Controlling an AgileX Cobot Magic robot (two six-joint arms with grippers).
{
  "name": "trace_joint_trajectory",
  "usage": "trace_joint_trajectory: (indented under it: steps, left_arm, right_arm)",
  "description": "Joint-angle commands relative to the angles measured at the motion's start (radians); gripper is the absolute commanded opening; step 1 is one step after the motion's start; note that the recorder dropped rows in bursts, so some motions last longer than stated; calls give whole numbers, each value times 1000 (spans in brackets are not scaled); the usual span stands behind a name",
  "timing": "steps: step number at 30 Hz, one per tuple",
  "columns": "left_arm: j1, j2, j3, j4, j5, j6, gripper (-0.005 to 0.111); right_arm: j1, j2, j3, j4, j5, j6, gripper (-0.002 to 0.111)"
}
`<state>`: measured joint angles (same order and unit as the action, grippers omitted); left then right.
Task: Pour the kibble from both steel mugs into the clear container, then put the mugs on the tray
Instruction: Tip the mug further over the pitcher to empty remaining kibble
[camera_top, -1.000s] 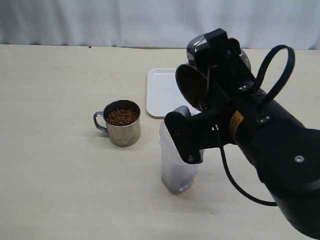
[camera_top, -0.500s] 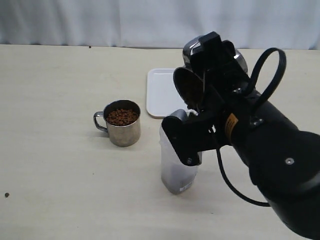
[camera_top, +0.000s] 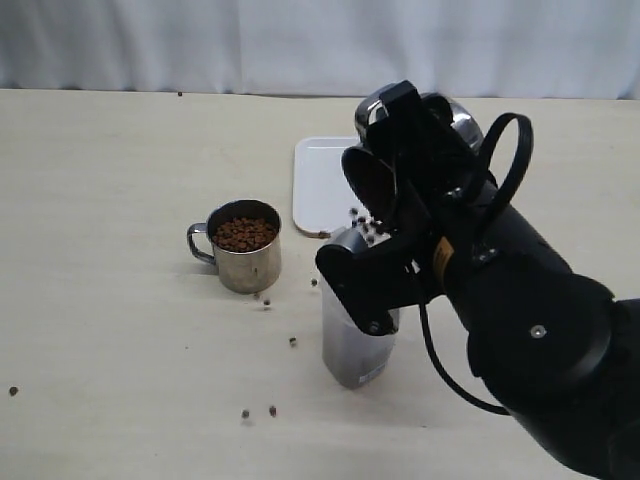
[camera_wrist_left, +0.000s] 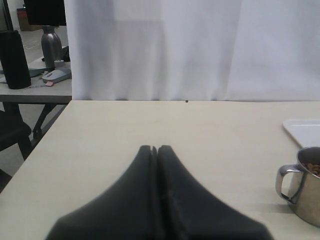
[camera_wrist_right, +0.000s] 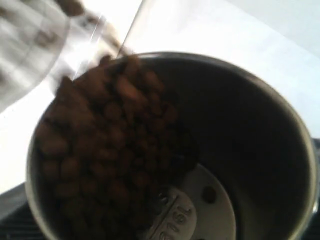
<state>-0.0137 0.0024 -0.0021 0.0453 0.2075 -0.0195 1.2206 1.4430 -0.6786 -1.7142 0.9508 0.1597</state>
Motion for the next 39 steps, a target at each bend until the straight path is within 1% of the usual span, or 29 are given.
trace_joint_trajectory:
  steps: [1, 23, 24, 25, 29, 33, 37, 39]
  left_arm:
    - [1, -2, 2, -2, -11, -3, 0]
    - [1, -2, 2, -2, -11, -3, 0]
    - [1, -2, 2, -2, -11, -3, 0]
    - [1, -2, 2, -2, -11, -3, 0]
    - [1, -2, 2, -2, -11, -3, 0]
    - [1, -2, 2, -2, -11, -3, 0]
    - [1, -2, 2, -2, -11, -3, 0]
    - [1, -2, 2, -2, -11, -3, 0]
  right_arm:
    - [3, -3, -6, -27, 57, -26, 5]
    - [3, -3, -6, 86, 67, -35, 5]
    - [20, -3, -6, 88, 69, -35, 5]
    - [48, -3, -6, 76, 71, -35, 5]
    - [81, -3, -6, 60, 77, -40, 5]
    - [81, -3, -6, 58, 128, -40, 5]
    - [81, -3, -6, 49, 126, -44, 5]
    - [81, -3, -6, 14, 126, -50, 5]
